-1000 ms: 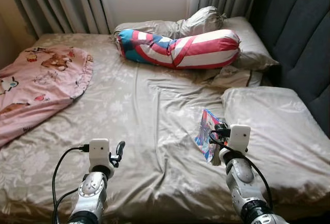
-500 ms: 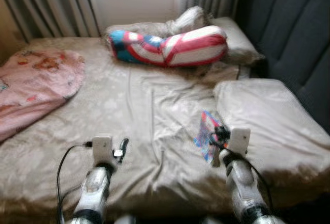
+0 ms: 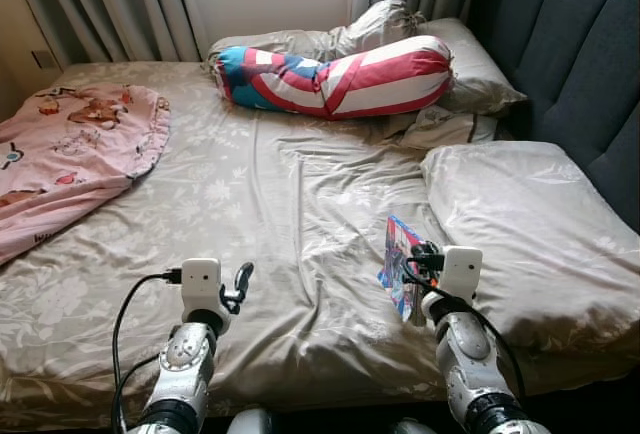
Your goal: Clean up the room
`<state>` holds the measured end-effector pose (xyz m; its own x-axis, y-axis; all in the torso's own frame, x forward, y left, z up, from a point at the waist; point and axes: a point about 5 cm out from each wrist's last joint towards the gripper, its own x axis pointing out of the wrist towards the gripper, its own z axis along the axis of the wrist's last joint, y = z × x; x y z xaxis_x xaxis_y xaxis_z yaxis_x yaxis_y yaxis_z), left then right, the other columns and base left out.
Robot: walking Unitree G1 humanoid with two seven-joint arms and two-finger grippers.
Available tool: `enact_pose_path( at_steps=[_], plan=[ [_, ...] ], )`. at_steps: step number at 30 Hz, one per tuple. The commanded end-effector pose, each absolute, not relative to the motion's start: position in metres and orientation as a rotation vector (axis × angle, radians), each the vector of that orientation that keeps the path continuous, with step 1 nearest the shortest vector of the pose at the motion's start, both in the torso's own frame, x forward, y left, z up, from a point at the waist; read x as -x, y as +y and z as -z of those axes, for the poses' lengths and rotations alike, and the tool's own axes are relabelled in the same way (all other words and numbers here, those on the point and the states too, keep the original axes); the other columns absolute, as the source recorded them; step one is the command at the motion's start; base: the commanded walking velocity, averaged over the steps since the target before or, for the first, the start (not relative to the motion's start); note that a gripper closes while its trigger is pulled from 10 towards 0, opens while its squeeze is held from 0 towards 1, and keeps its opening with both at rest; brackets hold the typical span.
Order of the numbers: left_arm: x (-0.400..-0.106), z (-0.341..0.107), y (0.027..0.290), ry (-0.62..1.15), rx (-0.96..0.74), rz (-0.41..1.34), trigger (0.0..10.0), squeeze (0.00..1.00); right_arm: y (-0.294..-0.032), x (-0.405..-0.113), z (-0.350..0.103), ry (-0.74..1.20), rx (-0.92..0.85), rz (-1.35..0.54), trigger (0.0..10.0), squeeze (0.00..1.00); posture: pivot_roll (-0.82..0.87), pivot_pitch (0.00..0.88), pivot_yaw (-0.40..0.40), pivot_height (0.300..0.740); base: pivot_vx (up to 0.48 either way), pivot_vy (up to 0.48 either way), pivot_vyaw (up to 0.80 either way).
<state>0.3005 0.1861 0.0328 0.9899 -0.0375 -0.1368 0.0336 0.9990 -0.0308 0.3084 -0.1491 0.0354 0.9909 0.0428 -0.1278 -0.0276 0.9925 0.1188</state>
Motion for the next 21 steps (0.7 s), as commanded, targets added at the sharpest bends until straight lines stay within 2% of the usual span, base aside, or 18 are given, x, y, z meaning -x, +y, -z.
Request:
enact_pose_path(
  at_steps=[1,6,21],
  plan=[
    [-0.3040,-0.0374,0.1857,0.124,0.038,0.042,10.0,0.00,-0.1494,-0.3174,-0.0526,0.040,-0.117,-0.034,10.0,0.00,-0.10,0.000,-0.003,0.660,0.000,0.000,0.00],
    [-0.3039,-0.0374,0.1854,0.124,0.041,0.044,10.0,0.00,-0.1499,-0.3175,-0.0532,0.036,-0.116,-0.029,10.0,0.00,-0.10,0.000,-0.004,0.660,0.150,0.000,0.00],
    [-0.3036,-0.0374,0.1846,0.123,0.044,0.051,10.0,0.00,-0.1507,-0.3180,-0.0540,0.031,-0.112,-0.029,10.0,0.00,-0.10,0.000,-0.003,0.660,0.299,0.000,0.00]
  ],
)
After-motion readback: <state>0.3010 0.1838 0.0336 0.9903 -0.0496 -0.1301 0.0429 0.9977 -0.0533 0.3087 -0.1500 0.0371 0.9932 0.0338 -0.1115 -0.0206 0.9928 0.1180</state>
